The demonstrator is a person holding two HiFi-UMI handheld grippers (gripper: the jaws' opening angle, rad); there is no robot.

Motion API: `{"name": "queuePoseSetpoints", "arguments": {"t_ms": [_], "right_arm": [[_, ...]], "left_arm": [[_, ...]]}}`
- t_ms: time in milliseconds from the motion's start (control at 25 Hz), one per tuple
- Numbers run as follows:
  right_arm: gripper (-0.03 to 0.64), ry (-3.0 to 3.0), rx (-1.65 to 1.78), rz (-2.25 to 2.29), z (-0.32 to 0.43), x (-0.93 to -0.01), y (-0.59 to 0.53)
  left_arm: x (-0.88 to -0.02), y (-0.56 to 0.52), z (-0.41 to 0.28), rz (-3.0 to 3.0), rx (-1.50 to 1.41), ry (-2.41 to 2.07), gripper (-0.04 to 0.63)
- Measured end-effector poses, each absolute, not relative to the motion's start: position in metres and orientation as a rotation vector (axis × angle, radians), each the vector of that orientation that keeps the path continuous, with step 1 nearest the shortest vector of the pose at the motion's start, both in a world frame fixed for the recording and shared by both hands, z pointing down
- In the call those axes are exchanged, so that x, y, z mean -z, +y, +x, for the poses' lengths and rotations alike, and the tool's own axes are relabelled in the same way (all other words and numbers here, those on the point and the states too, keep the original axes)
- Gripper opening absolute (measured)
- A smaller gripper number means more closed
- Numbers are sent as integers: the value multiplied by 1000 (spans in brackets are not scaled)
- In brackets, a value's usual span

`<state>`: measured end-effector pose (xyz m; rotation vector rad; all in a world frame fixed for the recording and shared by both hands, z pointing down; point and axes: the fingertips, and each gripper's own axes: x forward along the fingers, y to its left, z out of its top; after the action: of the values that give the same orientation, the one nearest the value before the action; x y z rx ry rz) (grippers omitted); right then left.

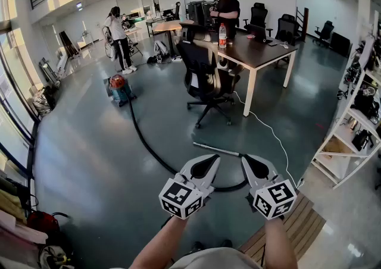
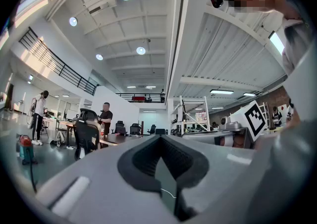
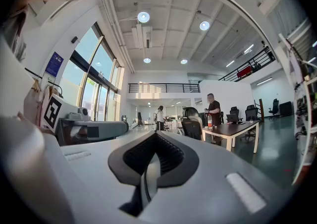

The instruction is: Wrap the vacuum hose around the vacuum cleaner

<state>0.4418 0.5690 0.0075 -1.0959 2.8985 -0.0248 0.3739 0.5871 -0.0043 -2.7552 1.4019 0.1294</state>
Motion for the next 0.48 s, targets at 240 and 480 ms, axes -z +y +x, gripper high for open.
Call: {"name": "queuePoseSetpoints", "arguments": {"t_ms": [240, 480], "right_arm": [[25, 2900, 38, -1075, 444, -6, 571], [25, 2906, 31, -1076, 446, -5, 570]], "left_arm": [[6, 588, 377, -2760, -129, 1397, 0], [7, 586, 381, -2762, -118, 1391, 0]]}}
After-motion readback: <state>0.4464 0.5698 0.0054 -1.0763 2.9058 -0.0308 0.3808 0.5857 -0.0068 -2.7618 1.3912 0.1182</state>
